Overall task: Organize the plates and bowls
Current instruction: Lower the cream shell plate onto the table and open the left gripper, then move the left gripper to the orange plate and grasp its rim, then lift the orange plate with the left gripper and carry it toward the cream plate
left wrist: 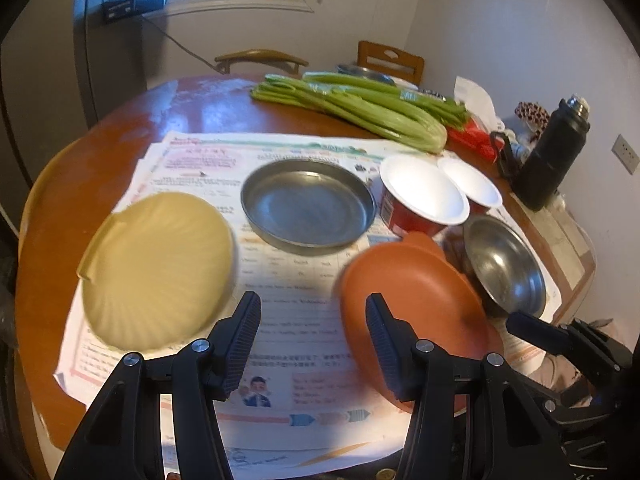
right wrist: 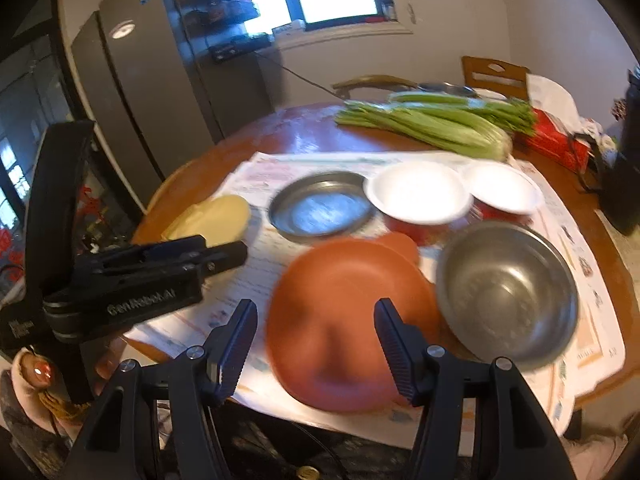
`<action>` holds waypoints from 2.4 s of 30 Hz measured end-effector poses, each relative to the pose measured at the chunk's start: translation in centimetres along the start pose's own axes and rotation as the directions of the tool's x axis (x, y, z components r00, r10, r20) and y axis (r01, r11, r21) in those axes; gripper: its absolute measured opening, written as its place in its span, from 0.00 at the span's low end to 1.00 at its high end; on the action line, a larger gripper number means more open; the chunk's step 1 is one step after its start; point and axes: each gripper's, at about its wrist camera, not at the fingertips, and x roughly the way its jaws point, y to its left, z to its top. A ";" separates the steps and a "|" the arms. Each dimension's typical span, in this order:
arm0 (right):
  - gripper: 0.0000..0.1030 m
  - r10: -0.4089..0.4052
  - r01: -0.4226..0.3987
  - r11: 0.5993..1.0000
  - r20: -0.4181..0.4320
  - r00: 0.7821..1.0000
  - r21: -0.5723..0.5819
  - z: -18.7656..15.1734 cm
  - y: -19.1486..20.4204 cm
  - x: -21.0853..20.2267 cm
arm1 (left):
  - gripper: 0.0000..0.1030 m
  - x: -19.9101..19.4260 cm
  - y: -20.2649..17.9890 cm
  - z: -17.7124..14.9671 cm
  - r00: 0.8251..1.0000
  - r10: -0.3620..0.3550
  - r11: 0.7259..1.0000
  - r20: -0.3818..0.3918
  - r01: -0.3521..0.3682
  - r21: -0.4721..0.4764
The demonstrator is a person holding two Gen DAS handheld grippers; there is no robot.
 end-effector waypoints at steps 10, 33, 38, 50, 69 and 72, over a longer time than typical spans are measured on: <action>0.59 -0.046 0.049 0.997 -0.046 0.998 0.055 -2.1 -2.7 -0.1 | 0.55 2.5 -1.3 -0.9 0.998 -0.018 1.000 -0.065 0.018 -0.008; 0.59 -0.060 0.072 0.993 -0.134 0.989 0.090 -2.9 -3.9 3.9 | 0.55 5.3 -1.5 -2.0 0.993 -0.001 1.000 -0.119 0.001 -0.001; 0.59 -0.019 0.028 0.998 -0.140 0.990 0.061 -2.5 -2.2 4.5 | 0.55 5.2 -0.6 -2.1 0.993 0.004 1.000 -0.117 -0.006 -0.021; 0.60 0.014 -0.019 0.999 -0.129 0.992 -0.045 -1.8 1.0 6.4 | 0.48 5.2 0.9 -1.8 0.996 -0.020 0.998 -0.089 0.014 -0.066; 0.60 0.057 -0.062 0.996 -0.074 0.996 -0.068 0.5 3.7 4.6 | 0.48 -0.1 3.4 -0.4 1.000 -0.013 0.994 0.026 0.016 -0.108; 0.60 0.068 -0.073 0.994 -0.071 0.995 -0.082 1.2 4.7 4.7 | 0.48 -0.7 4.3 -0.3 0.999 -0.007 0.992 0.041 0.012 -0.124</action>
